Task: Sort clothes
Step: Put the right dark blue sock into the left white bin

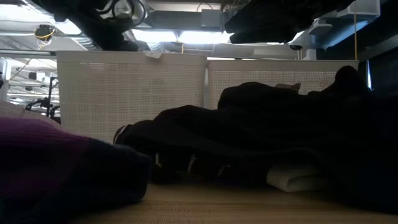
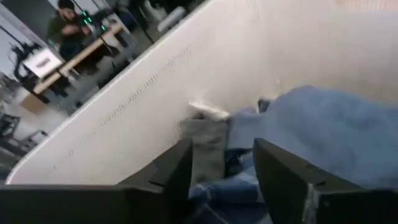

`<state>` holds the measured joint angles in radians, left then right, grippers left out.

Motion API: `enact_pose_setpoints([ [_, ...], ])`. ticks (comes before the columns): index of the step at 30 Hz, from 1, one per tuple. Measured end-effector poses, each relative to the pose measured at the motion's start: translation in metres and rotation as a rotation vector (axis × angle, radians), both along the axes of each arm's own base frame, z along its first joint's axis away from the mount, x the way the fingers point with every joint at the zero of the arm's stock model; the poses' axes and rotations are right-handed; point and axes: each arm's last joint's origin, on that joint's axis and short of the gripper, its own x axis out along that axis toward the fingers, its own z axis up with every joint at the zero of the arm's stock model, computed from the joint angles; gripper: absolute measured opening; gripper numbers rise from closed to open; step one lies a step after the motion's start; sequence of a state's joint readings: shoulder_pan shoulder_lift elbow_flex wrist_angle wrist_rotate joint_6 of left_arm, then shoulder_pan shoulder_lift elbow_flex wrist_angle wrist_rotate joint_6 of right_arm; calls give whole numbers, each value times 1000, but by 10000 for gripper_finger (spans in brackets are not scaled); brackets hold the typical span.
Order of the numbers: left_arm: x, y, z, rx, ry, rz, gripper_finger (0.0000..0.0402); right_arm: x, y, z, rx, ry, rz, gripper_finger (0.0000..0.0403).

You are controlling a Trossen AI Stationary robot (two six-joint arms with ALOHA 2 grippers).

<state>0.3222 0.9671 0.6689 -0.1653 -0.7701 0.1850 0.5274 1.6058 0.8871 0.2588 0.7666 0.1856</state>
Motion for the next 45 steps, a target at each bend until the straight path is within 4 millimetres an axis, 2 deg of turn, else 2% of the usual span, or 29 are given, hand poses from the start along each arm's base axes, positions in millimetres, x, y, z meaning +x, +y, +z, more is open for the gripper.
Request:
enact_pose_setpoints([
  [3, -2, -6, 1, -25, -9, -32, 175, 0, 0, 0, 0, 0, 0, 245],
  [5, -2, -11, 9, -30, -30, -68, 178, 0, 0, 0, 0, 0, 0, 245],
  [11, -5, -29, 55, 27, -157, -180, 180, 1, -2, 0, 12, -5, -11, 245],
  [15, -9, -41, 77, 36, -240, -243, 180, 1, -2, 0, 15, -4, -11, 245],
  [20, -7, -65, 81, -72, -312, -517, 180, 1, -1, 0, 15, -3, -10, 245],
  [24, 0, -92, 74, -198, -301, -747, 180, 1, -1, 0, 15, -3, -10, 245],
  [30, 10, -133, 46, -298, -195, -921, 180, 1, -1, 0, 16, -4, -11, 245],
  [39, 21, -187, 8, -420, -42, -1042, 180, 1, -1, 0, 18, -5, -10, 245],
  [45, 32, -213, -24, -465, 86, -1050, 180, 1, -1, 0, 18, -6, -10, 245],
])
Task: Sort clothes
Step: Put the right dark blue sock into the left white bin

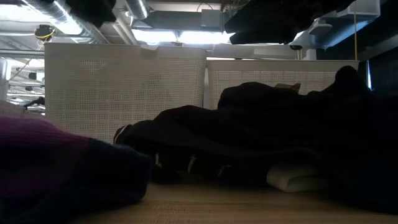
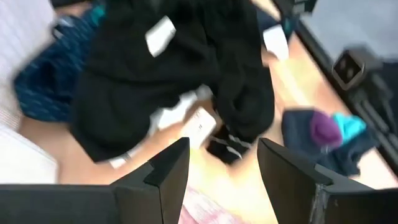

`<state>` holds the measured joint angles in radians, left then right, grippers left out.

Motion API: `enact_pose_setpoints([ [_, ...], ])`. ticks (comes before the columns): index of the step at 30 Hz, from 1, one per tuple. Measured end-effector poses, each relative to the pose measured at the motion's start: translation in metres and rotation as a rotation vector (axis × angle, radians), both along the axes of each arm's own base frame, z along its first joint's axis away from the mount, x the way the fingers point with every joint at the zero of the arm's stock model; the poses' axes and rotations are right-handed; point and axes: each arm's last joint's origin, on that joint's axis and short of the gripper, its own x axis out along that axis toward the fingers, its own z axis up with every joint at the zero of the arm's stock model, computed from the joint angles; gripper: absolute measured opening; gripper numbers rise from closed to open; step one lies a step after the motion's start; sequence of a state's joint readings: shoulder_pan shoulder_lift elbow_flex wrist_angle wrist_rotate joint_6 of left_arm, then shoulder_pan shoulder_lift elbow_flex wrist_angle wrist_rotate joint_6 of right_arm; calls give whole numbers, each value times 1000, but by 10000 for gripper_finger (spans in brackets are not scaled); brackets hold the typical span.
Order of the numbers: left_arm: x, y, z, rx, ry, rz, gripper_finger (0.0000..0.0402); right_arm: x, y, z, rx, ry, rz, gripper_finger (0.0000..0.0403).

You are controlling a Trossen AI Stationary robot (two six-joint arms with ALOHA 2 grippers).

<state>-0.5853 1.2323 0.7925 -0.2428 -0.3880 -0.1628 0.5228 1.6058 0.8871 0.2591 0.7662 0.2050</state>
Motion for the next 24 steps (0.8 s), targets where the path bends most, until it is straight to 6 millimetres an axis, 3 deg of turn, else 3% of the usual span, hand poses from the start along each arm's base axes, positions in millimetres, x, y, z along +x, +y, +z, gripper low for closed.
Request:
enact_pose_setpoints([
  [12, 23, -32, -55, 60, 110, -64, 180, 0, 0, 0, 0, 0, 0, 245],
  [24, 51, -25, -74, 85, 48, -23, 180, 0, 0, 0, -1, 1, 1, 245],
])
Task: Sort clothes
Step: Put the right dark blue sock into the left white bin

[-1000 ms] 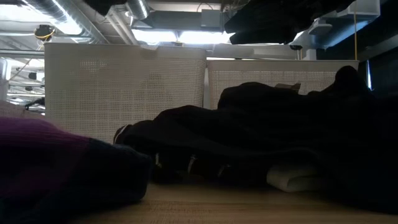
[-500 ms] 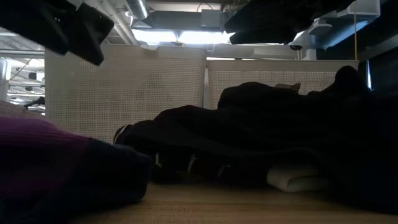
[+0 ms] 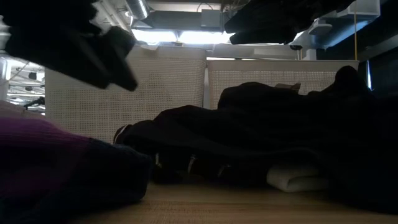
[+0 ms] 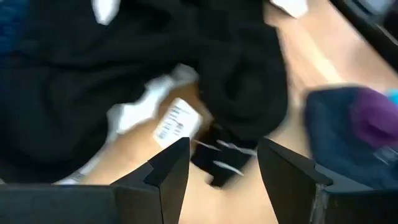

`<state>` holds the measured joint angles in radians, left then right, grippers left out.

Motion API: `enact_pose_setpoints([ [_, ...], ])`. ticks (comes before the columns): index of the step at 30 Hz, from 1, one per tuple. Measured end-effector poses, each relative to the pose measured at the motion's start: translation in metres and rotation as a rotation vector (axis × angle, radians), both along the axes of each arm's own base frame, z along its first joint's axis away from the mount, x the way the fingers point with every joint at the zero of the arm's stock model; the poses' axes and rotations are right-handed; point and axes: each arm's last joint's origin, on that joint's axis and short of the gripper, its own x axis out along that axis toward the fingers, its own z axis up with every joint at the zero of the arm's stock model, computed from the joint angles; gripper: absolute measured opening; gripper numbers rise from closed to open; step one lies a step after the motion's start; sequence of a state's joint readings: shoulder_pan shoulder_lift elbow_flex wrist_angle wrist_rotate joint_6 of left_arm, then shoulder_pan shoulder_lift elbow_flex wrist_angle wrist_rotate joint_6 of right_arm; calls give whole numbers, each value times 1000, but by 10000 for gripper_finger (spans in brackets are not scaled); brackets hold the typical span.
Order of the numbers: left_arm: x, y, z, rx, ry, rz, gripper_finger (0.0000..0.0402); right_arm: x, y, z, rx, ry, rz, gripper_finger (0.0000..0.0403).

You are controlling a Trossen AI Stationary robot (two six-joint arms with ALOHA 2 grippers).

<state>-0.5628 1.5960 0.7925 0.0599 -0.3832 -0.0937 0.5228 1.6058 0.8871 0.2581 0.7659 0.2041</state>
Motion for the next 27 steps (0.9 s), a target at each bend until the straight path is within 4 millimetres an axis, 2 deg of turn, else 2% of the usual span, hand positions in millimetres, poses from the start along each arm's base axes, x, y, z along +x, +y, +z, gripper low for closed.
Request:
enact_pose_setpoints([
  [5, 11, 14, -3, 10, -23, 82, 180, -1, 0, -2, -6, 22, 12, 245],
  [10, 16, 16, -8, 7, -31, 96, 180, 0, 4, -2, 38, 75, 131, 245],
  [14, 15, 15, -12, 23, -11, 101, 180, -1, 23, 13, 166, 178, 257, 245],
  [17, 13, 15, -13, 23, 3, 108, 180, -9, 37, 23, 259, 262, 251, 245],
  [21, 11, 12, -13, 18, 7, 105, 180, -18, 55, 34, 324, 274, 264, 245],
  [24, 11, 11, -13, 19, 7, 100, 180, -25, 64, 33, 406, 290, 276, 245],
  [27, 11, 11, -13, 19, 6, 98, 180, -28, 73, 25, 509, 343, 264, 245],
])
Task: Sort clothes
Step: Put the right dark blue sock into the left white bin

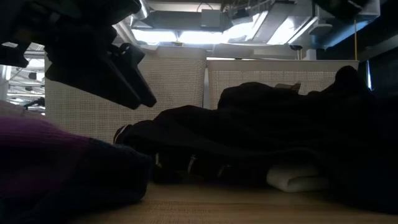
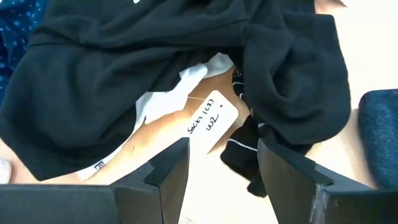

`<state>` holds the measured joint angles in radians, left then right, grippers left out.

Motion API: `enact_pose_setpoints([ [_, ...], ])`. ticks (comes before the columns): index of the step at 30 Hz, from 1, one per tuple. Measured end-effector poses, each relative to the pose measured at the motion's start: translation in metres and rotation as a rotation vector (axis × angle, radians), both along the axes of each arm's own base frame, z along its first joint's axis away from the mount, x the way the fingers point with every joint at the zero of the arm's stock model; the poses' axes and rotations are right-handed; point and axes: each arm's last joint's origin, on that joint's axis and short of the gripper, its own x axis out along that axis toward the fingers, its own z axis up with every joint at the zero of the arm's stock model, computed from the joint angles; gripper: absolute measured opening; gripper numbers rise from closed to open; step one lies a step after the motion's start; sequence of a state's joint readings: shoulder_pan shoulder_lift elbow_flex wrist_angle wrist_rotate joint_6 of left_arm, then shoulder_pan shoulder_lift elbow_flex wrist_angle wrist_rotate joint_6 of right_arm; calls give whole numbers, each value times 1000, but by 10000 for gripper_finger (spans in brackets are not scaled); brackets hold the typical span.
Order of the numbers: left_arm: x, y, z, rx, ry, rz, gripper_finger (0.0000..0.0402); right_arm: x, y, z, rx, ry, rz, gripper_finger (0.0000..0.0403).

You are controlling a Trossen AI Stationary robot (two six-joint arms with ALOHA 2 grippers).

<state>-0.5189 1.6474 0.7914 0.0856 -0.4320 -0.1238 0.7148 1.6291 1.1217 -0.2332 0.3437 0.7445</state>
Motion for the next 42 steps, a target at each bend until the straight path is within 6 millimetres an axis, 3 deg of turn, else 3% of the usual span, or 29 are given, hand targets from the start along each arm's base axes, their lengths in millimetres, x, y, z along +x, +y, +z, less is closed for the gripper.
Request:
enact_pose_setpoints([
  [13, -7, -12, 0, -47, -5, -8, 180, -12, 51, -79, 196, 314, -52, 245],
  [23, -7, -13, 0, -41, -2, -13, 180, -13, 53, -80, 328, 431, -116, 245],
  [27, -7, -13, 0, -32, -2, -21, 180, -14, 51, -82, 275, 417, -128, 245],
  [34, -7, -13, 0, -40, -1, -14, 180, -5, 46, -104, 121, 387, -86, 244],
  [38, -7, -13, 0, -45, -2, -11, 180, -2, 46, -113, 89, 399, -45, 214],
  [42, -7, -13, 0, -47, 0, -8, 180, -1, 44, -114, 79, 409, -21, 130],
])
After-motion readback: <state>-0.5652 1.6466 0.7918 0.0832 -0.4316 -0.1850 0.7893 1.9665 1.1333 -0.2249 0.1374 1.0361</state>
